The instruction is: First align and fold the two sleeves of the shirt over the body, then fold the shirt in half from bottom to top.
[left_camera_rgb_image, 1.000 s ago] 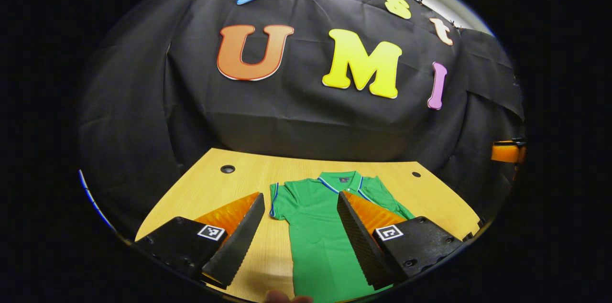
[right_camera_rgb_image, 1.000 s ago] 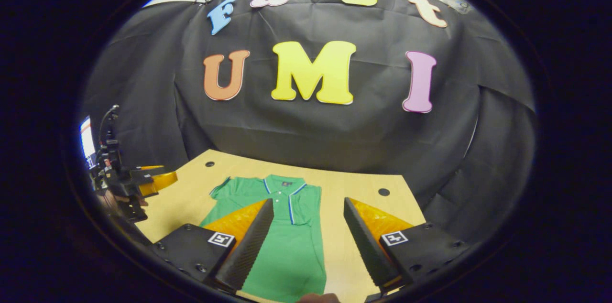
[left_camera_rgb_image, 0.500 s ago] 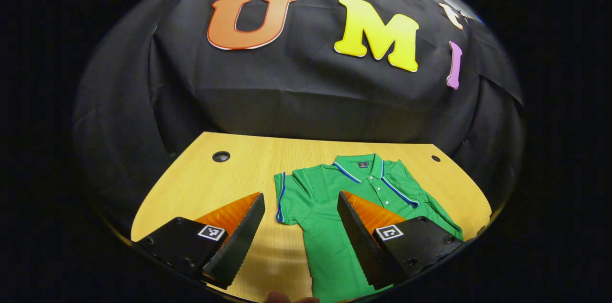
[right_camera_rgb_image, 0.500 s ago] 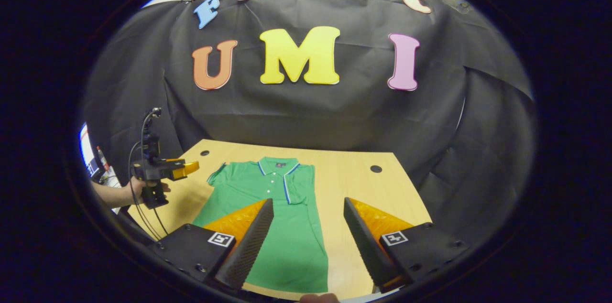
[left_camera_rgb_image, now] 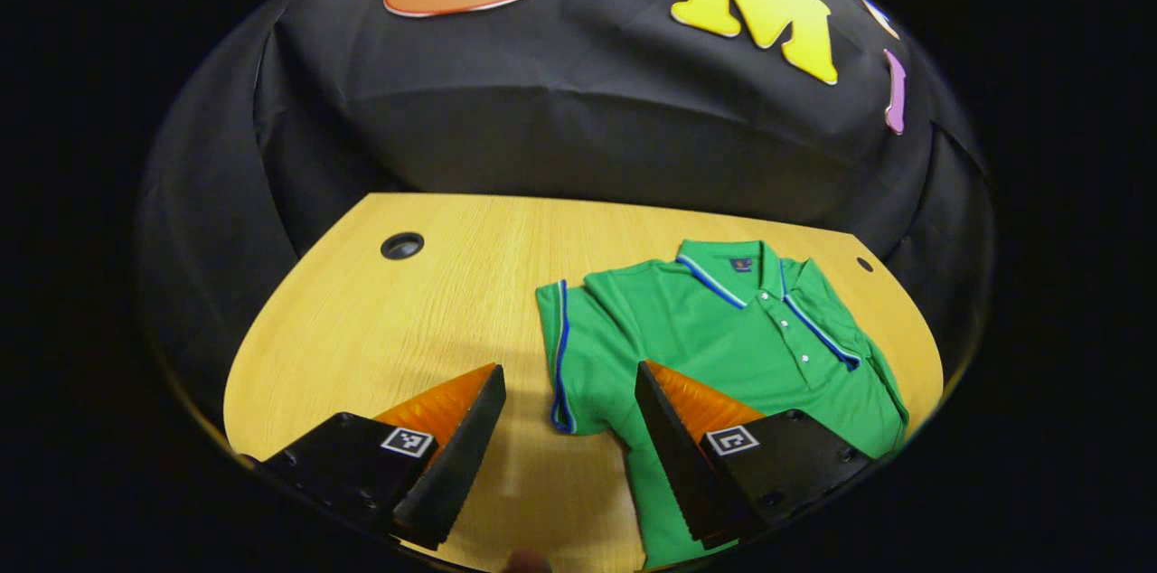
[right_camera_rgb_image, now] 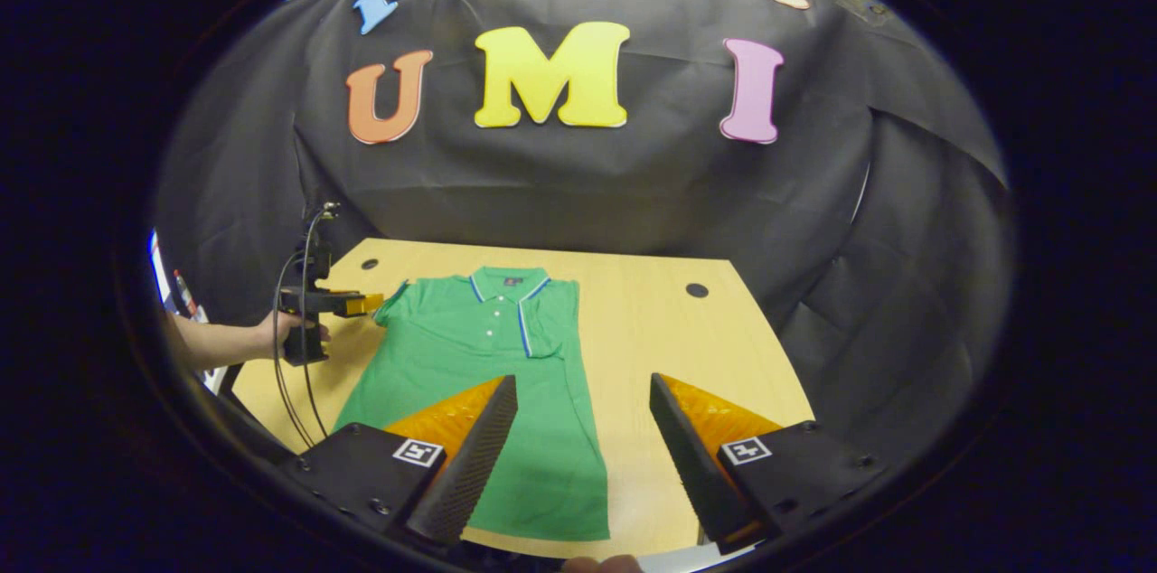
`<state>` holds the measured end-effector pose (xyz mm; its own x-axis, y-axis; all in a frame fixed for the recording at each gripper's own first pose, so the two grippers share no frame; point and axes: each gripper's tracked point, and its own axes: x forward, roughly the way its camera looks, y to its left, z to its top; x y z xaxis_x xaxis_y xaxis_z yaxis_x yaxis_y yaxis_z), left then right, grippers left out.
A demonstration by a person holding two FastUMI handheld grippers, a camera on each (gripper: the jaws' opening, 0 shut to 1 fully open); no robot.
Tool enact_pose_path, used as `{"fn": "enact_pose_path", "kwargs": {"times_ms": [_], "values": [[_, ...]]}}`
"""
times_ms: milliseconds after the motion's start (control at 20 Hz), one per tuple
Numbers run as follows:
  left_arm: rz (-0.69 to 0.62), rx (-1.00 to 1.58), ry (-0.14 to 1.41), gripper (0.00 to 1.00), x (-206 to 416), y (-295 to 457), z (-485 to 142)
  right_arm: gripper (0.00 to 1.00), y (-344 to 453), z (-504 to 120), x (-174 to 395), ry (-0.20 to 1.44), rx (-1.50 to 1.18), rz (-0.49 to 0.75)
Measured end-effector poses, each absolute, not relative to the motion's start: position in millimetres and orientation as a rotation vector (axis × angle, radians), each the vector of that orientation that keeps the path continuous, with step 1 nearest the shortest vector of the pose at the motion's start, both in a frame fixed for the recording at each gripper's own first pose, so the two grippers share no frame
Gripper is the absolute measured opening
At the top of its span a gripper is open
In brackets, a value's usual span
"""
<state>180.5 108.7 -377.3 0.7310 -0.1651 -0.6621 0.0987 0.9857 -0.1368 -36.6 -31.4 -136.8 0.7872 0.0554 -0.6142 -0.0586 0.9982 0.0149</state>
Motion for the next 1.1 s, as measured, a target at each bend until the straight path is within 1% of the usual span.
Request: {"fn": "enact_pose_path", "kwargs": {"times_ms": [50,150,200,250,300,400,450,550,600,650,700,750,800,850,900,950,1000,1050,1100], "values": [[-0.130,-0.110,0.741,0.93,186,112,-382,0.95,-34,-141,-39,0.675,0.006,0.050],[-0.119,-0.125,0.757,0.85,193,117,-393,0.95,-39,-148,-43,0.696,0.016,0.034],[-0.119,-0.111,0.766,0.89,195,119,-399,0.95,-42,-150,-45,0.703,0.011,0.029],[-0.128,-0.094,0.778,0.76,198,117,-404,0.95,-44,-152,-46,0.708,0.005,0.025],[-0.143,-0.081,0.792,0.74,198,114,-408,0.93,-46,-153,-46,0.709,0.000,0.023],[-0.169,-0.063,0.805,0.72,201,106,-411,0.93,-48,-154,-43,0.708,-0.001,0.013],[-0.170,-0.049,0.807,0.71,203,106,-413,0.95,-50,-155,-41,0.710,0.005,0.007],[-0.168,-0.019,0.828,0.65,202,107,-419,0.95,-51,-157,-43,0.720,0.030,0.001],[-0.171,-0.008,0.824,0.57,205,107,-419,0.95,-52,-158,-43,0.724,0.048,-0.001],[-0.174,0.002,0.823,0.54,206,108,-418,0.95,-53,-160,-42,0.727,0.063,-0.007],[-0.163,0.021,0.831,0.42,206,111,-421,0.95,-56,-162,-42,0.732,0.072,-0.019],[-0.162,0.033,0.836,0.34,205,112,-422,0.93,-58,-165,-43,0.736,0.080,-0.024],[-0.167,0.044,0.843,0.23,205,111,-421,0.95,-60,-167,-42,0.741,0.088,-0.033],[-0.170,0.054,0.847,0.21,205,111,-420,0.95,-62,-169,-41,0.743,0.097,-0.041],[-0.171,0.063,0.848,0.15,206,110,-421,0.95,-63,-170,-42,0.744,0.103,-0.045],[-0.172,0.069,0.846,0.12,207,109,-420,0.95,-64,-170,-42,0.744,0.104,-0.048],[-0.174,0.072,0.841,0.06,209,109,-418,0.95,-64,-169,-41,0.740,0.101,-0.049],[-0.178,0.078,0.832,0.05,210,108,-415,0.93,-64,-168,-40,0.734,0.094,-0.050],[-0.177,0.094,0.822,0.04,212,109,-412,0.93,-68,-168,-40,0.727,0.079,-0.058]]}}
